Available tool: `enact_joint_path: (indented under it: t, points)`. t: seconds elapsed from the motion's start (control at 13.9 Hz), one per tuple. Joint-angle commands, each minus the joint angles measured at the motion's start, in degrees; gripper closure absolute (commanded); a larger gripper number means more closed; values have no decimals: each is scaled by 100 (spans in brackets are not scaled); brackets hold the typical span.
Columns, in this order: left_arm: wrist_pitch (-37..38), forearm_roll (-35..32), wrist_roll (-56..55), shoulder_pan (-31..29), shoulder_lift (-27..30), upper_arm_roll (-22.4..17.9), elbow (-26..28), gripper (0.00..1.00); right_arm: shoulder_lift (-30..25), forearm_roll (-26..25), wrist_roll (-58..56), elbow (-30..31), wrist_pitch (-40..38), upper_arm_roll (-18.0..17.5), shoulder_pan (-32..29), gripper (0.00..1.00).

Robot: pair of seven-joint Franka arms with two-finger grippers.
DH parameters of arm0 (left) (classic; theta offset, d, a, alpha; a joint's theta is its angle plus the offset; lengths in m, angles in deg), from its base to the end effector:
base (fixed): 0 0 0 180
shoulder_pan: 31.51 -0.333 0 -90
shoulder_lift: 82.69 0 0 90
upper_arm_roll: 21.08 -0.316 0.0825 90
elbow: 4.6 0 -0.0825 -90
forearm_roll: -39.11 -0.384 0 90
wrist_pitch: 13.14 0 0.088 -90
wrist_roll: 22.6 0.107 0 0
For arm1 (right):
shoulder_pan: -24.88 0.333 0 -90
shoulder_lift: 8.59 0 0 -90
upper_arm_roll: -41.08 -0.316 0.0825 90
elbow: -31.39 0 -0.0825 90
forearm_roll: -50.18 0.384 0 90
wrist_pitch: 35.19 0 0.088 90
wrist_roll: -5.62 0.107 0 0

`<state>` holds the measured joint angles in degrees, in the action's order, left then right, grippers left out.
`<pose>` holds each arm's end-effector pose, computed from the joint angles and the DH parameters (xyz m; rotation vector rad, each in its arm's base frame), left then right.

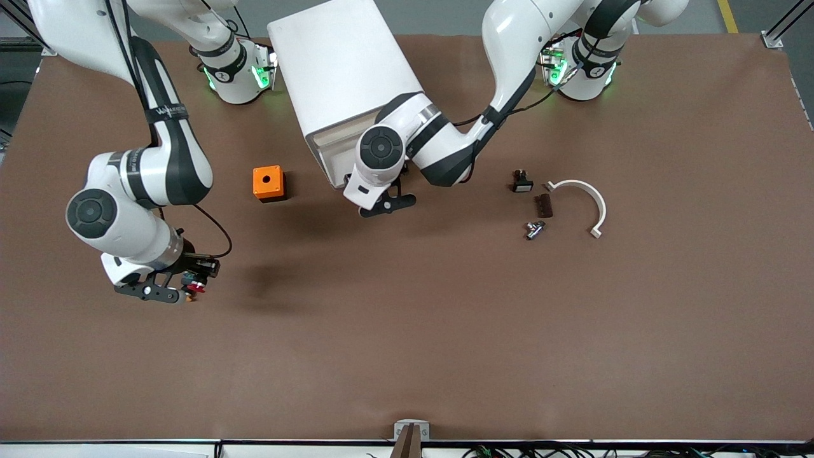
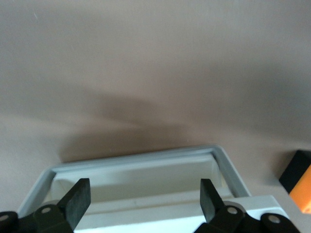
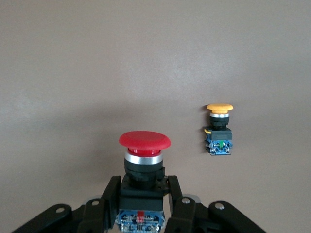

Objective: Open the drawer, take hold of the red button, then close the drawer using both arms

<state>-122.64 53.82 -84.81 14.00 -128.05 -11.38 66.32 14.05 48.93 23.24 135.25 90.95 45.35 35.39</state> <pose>0.4335 -0.5999 0.2936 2.9708 0.3968 -0.5508 0.6388 0.0725 0.3239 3.0827 -0.2783 0.0067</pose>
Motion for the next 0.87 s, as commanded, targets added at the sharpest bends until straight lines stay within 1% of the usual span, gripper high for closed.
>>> enact_joint_path:
  t: [0.0, 0.22, 0.43, 0.65, 0.79]
  points:
    - [-27, 373, -46, 168, 44, -29, 132, 1, 144, -112, -179, 47, 209, -94, -154, 100]
    - [-27, 725, -46, 238, 27, -29, 159, 1, 469, -112, -548, 47, 569, -94, -321, 100]
    - [-27, 963, -46, 282, 27, -29, 229, 1, 584, -112, -567, 99, 772, -94, -365, 100]
    - [-36, 1235, -46, 318, 27, -29, 229, 1, 654, -112, -567, 625, 1648, -103, -356, 100]
    - [-28, 1245, -46, 309, 44, -29, 229, 1, 733, -103, -558, 785, 1923, -103, -339, 100]
